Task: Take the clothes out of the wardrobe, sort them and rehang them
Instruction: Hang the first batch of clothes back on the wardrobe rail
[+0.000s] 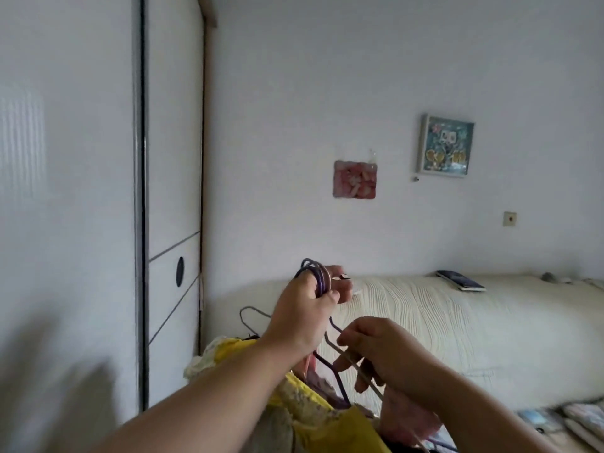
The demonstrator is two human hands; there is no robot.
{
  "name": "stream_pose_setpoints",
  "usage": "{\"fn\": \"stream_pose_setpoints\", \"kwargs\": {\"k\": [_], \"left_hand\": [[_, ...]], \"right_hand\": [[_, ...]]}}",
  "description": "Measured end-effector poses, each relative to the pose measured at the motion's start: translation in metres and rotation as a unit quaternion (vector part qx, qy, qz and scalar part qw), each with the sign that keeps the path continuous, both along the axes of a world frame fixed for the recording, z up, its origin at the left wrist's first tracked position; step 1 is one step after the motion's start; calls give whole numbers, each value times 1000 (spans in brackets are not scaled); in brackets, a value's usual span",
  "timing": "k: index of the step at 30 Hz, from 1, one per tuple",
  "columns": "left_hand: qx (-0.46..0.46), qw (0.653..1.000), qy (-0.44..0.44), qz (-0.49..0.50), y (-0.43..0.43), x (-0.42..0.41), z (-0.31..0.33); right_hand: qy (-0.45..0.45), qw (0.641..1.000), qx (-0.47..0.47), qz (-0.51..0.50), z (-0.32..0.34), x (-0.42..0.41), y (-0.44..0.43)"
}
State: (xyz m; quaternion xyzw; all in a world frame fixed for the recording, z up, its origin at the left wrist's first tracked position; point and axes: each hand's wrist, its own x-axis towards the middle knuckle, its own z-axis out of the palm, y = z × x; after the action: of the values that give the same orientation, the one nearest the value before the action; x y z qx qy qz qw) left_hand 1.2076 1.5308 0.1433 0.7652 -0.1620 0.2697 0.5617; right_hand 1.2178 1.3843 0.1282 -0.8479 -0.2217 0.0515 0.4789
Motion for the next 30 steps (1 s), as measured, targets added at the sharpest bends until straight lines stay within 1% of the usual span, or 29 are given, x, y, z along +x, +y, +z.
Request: {"fn": "stream_pose_setpoints", "kwargs": {"k": [2, 7, 9, 11, 13, 16, 20, 25, 27, 30], "left_hand": [[5, 1000, -2, 20, 0, -21, 1], [22, 998, 25, 57, -19, -73, 4], [71, 991, 28, 112, -30, -94, 7], [119, 977, 24, 177, -41, -116, 9], [129, 965, 23, 228, -52, -138, 12], [141, 952, 28, 270, -57, -170, 12], [124, 939, 37, 318, -53, -210, 13], [117, 913, 18, 391, -42, -261, 28], [85, 909, 11, 408, -38, -279, 34], [26, 906, -16, 423, -35, -304, 44]], "right_hand": [[2, 1000, -1, 19, 1, -16, 0], [4, 999, 12, 51, -4, -59, -18], [-7, 998, 17, 60, -2, -75, -28], [-14, 997, 28, 72, 1, -88, -34], [-20, 995, 34, 93, 4, -102, -39], [-31, 990, 37, 132, 5, -121, -40], [-35, 981, 10, 192, 6, -144, -32], [-73, 956, -33, 282, 21, -168, -11], [-83, 942, -46, 321, 33, -178, -4], [-75, 910, -30, 406, 51, -195, 6]]}}
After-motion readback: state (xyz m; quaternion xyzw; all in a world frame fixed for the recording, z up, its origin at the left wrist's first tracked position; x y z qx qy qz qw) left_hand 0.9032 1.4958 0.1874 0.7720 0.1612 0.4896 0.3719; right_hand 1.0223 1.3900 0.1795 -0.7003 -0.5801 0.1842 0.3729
